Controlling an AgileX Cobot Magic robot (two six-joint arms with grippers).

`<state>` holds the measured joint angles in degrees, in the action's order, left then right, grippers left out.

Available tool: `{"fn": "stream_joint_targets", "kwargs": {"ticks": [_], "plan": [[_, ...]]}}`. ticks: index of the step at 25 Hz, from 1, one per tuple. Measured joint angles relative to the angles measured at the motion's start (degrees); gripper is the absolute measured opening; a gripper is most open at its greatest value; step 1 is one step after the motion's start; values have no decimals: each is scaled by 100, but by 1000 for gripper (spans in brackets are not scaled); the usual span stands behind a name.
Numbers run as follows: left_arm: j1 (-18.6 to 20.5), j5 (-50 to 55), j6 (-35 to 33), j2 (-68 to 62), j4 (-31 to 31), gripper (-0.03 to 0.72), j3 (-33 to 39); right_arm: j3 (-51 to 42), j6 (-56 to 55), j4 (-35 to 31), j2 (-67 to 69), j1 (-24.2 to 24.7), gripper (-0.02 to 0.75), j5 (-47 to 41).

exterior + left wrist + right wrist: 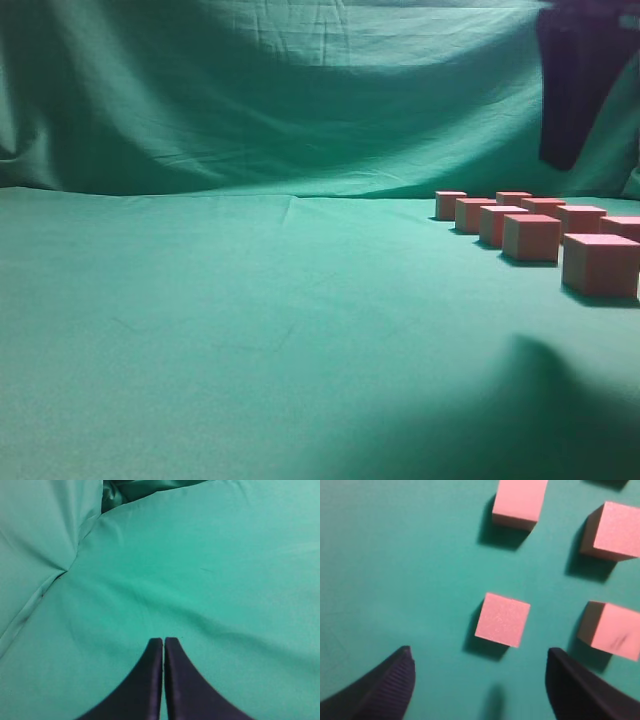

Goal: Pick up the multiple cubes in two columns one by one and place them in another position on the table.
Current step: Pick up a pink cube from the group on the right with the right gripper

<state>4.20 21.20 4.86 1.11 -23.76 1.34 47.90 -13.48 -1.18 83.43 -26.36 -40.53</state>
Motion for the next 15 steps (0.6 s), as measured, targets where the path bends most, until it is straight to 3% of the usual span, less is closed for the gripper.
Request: {"fn": "stream_joint_targets", "kwargs": {"ticks": [3,4,15], "plan": [[0,0,0,0,0,0,0,0,-261,0,224,0,505,64],[0,0,0,0,0,0,0,0,-296,0,289,0,547,134],[0,0,0,0,0,0,0,22,-605,578,997,0,531,819]]}}
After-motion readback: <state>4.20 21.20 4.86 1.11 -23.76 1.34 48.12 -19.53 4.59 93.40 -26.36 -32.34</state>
